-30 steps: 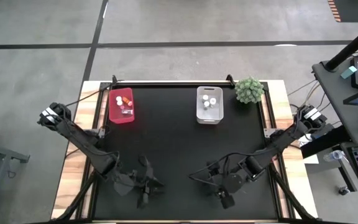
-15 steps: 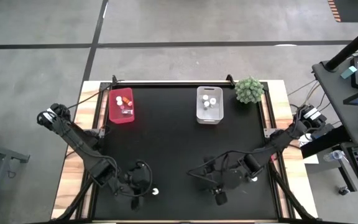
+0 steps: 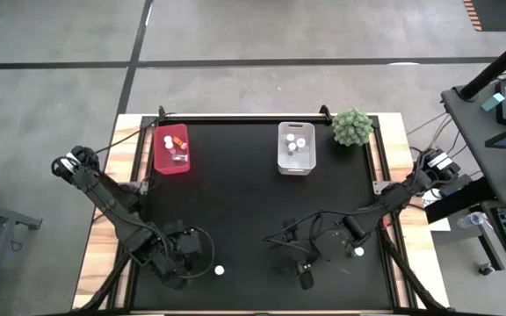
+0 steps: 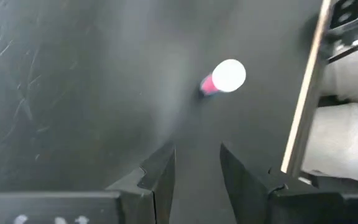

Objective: Pick and place medicine bottles into bin by pill shape (circle, oval)
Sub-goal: Put the blue capsule bottle into the white bin

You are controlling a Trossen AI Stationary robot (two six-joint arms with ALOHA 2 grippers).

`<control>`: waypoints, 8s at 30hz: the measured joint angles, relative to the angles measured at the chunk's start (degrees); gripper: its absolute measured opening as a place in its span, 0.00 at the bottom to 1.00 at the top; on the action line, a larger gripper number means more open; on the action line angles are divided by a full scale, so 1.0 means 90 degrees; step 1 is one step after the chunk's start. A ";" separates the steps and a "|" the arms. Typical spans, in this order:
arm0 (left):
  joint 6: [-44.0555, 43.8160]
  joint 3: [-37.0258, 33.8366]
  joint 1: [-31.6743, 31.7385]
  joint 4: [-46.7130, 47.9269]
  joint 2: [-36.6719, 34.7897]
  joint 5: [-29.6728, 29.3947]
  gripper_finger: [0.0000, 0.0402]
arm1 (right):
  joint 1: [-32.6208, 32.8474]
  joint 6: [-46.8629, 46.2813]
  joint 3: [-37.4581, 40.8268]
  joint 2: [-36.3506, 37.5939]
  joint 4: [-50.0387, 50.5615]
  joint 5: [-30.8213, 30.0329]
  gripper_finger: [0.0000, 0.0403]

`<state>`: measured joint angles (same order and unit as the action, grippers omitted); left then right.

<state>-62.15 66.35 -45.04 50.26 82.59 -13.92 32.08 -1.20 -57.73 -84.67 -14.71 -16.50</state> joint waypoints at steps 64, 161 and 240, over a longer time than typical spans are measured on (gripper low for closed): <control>-0.0063 -0.0005 -0.0039 0.0515 -0.0039 -0.0011 0.28 | -0.1200 -0.0029 -0.3784 -0.4986 -0.0362 0.2005 0.67; 0.9954 -0.3332 0.3136 -0.5244 -0.4311 -0.2382 0.28 | -0.6210 -0.1207 0.0500 0.1080 0.2846 0.0647 0.29; 0.9957 -0.3347 0.3136 -0.5246 -0.4163 -0.2442 0.28 | -0.5841 -0.0961 0.2535 0.0357 0.0138 -0.0762 0.30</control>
<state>27.46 36.23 -16.82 3.05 45.12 -35.90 -20.49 -9.85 -34.92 -81.45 -13.47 -23.36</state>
